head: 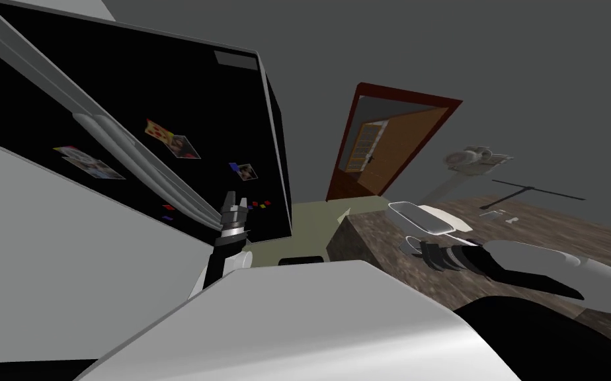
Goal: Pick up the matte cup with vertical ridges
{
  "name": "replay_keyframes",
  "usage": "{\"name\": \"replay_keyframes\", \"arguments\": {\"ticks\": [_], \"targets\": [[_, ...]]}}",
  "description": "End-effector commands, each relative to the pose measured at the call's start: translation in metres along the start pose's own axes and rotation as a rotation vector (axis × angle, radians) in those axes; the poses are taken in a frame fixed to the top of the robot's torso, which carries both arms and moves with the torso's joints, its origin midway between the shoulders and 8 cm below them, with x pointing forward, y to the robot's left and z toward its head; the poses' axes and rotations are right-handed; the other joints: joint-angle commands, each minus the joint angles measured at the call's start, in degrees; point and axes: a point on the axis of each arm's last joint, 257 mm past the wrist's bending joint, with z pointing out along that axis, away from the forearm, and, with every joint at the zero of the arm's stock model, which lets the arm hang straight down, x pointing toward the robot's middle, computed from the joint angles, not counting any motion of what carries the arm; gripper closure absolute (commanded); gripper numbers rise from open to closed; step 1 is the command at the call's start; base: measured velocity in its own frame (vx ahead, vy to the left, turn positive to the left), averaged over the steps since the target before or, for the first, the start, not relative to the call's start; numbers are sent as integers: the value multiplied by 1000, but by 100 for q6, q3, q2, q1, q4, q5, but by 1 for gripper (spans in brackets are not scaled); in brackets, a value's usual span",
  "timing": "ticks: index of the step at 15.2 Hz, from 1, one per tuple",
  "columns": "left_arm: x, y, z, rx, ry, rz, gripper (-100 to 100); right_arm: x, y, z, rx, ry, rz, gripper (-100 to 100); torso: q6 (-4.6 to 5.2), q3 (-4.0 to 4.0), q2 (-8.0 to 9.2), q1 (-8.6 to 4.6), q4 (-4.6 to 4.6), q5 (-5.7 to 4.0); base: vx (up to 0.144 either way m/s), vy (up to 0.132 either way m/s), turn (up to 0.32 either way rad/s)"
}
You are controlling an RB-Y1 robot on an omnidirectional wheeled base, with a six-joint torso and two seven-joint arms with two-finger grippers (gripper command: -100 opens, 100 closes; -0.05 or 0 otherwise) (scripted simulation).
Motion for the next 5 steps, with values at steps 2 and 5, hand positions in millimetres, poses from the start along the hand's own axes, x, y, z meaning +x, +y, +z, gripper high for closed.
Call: {"name": "replay_keyframes", "arguments": {"ticks": [2,5], "targets": [[0,0,0,0,0,0,0,-8,-12,-8,0,-1,-14,100,0,1,1,1,1,1,-10,6,-56],[0,0,0,0,0,0,0,-10,-13,-10,-1,-1,-17,100,6,13,21,20,6,13,-32,25,-118]]}}
